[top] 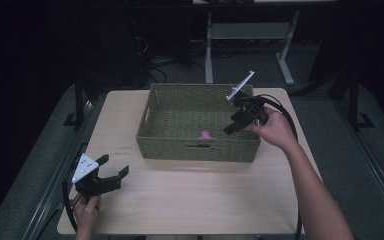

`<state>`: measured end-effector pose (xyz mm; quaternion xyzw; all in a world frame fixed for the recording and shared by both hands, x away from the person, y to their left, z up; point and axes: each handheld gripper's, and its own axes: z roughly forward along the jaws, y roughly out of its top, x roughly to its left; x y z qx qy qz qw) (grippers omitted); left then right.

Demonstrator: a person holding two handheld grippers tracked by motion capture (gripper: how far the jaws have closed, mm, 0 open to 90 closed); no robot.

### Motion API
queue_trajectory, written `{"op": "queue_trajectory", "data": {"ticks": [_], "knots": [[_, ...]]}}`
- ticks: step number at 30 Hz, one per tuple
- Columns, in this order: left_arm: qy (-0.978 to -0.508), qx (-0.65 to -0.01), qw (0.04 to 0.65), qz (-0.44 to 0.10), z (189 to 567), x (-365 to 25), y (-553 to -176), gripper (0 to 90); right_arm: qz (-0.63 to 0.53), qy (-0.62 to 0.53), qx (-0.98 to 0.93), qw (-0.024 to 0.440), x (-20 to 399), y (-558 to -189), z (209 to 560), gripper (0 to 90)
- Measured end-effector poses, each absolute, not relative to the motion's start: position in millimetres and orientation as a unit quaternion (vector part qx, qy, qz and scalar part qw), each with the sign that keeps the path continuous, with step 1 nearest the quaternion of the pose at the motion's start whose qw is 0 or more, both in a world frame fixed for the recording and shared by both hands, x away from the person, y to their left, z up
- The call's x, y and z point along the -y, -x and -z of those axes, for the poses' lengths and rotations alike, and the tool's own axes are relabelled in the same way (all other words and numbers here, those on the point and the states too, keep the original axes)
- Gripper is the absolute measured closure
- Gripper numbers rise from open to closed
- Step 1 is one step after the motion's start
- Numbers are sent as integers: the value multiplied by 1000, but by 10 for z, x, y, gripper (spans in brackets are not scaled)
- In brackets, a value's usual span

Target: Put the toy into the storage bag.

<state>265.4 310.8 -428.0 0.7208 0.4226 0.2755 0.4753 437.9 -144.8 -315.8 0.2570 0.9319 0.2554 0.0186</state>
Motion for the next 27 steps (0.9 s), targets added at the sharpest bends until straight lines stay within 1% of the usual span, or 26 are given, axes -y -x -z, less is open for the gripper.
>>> {"op": "queue_trajectory", "data": {"ticks": [5, 9, 10, 14, 27], "knots": [[-721, -422, 475, -276, 4281, -3101, -2652, 133, -262, -257, -930, 21, 1491, -4303, 3133, 318], [-722, -421, 474, -276, 4281, -3096, -2653, 133, -263, -256, -930, 22, 1526, -4220, 3114, 295], [-721, -422, 474, -277, 4280, -3096, -2650, 133, -264, -255, -930, 29, 1538, -4170, 3101, 291], [-721, -423, 475, -276, 4279, -3102, -2650, 133, -271, -252, -929, 29, 1563, -4072, 3091, 289], [-722, -422, 475, -275, 4281, -3093, -2645, 133, -284, -244, -927, 25, 1649, -3758, 3185, 274]]}}
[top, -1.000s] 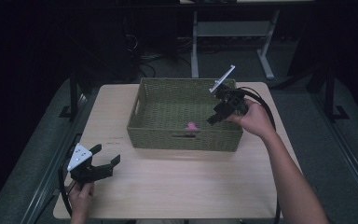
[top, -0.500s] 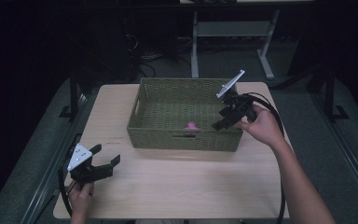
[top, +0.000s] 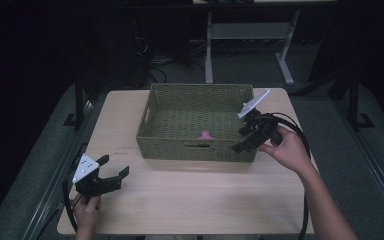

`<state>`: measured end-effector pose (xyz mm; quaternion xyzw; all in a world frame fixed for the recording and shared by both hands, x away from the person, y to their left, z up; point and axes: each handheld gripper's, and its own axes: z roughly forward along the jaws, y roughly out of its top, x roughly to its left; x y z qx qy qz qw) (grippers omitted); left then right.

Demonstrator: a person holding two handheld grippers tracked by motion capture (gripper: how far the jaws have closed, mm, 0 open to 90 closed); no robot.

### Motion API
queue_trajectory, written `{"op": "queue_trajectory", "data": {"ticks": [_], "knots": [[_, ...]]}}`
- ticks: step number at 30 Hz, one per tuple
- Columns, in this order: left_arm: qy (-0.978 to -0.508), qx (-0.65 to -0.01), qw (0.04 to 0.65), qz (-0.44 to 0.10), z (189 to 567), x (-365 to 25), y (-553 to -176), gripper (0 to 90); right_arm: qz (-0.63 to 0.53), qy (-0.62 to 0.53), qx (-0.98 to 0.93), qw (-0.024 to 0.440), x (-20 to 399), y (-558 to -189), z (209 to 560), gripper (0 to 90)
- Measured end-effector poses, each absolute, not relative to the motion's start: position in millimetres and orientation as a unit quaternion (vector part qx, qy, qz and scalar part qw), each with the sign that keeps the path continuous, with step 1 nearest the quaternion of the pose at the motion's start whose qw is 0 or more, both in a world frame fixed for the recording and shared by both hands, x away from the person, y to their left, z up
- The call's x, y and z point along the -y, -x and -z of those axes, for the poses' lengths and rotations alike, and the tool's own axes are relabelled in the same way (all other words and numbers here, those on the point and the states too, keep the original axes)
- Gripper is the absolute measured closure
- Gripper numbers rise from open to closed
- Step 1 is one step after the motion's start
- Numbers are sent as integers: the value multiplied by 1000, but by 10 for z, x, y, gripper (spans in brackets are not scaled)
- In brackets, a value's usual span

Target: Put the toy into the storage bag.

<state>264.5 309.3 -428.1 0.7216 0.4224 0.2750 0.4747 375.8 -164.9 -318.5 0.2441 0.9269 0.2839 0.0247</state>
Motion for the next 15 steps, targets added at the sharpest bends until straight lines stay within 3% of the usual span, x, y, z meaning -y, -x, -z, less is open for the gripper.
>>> {"op": "queue_trajectory", "data": {"ticks": [15], "knots": [[-719, -424, 477, -276, 4280, -3114, -2638, 133, -272, -242, -931, 21, 1719, -3535, 3361, 259]]}}
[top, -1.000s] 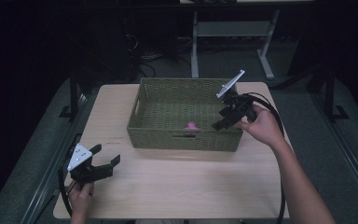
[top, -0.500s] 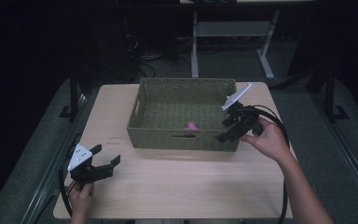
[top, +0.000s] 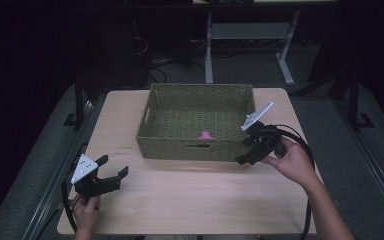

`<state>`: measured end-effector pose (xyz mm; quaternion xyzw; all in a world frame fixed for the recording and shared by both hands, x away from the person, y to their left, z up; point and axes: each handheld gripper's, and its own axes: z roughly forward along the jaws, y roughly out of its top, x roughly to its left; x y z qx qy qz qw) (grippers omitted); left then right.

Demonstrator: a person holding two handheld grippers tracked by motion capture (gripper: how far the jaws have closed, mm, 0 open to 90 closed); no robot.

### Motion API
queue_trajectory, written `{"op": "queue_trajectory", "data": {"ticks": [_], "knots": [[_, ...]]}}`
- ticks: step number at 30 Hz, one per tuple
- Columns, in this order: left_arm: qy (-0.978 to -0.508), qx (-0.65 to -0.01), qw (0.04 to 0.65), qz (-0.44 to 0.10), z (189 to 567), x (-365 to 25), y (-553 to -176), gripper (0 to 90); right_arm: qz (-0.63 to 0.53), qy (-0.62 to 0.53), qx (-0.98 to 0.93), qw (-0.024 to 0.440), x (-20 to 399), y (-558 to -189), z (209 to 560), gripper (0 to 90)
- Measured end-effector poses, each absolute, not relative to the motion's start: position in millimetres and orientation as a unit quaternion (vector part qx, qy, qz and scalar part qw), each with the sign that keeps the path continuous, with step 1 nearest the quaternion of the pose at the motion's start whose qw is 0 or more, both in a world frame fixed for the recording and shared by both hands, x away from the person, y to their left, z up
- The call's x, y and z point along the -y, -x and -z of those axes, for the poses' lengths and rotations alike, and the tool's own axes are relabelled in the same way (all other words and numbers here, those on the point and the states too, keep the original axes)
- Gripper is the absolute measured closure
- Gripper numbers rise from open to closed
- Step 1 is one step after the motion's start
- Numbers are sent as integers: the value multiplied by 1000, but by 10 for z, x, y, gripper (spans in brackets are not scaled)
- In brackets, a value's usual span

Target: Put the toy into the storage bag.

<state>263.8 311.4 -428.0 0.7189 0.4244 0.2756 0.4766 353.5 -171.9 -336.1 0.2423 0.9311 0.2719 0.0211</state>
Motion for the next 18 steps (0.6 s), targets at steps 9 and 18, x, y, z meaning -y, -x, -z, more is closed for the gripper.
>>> {"op": "queue_trajectory", "data": {"ticks": [9, 18], "knots": [[-719, -425, 475, -276, 4280, -3112, -2634, 133, -272, -250, -929, 13, 1773, -3470, 3471, 256], [-720, -425, 474, -277, 4280, -3113, -2635, 133, -261, -251, -932, 21, 1825, -3393, 3567, 254]]}}
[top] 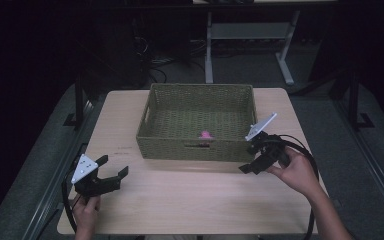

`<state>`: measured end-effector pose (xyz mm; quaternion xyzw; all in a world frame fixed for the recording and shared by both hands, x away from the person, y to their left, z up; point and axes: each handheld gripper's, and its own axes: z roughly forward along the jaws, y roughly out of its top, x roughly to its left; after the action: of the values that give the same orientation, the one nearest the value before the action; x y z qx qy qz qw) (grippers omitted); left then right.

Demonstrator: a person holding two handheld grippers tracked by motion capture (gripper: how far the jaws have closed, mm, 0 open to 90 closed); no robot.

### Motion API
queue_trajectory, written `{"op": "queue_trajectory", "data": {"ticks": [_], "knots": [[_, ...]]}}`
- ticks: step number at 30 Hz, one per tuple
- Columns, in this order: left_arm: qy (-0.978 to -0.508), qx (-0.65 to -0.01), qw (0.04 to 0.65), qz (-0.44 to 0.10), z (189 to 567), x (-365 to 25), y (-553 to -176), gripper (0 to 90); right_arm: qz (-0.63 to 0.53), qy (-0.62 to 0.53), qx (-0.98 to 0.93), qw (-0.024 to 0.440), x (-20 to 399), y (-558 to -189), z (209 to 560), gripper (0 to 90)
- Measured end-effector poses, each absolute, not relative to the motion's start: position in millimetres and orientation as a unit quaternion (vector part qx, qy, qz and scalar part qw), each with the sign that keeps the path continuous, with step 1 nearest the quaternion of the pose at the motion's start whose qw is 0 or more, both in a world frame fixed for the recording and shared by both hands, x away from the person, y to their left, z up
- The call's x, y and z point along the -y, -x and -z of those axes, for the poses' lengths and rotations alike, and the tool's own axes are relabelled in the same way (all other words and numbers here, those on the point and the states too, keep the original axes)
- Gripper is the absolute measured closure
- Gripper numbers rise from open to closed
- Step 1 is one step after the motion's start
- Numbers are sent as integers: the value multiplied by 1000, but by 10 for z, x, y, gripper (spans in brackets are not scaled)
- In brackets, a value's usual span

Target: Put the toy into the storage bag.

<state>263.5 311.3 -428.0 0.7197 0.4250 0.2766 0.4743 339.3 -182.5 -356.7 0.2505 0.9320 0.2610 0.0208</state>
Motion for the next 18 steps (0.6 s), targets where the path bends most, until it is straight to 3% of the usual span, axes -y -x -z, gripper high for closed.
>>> {"op": "queue_trajectory", "data": {"ticks": [18], "knots": [[-720, -425, 474, -276, 4282, -3105, -2634, 133, -262, -269, -927, 10, 1970, -3262, 3807, 254]]}}
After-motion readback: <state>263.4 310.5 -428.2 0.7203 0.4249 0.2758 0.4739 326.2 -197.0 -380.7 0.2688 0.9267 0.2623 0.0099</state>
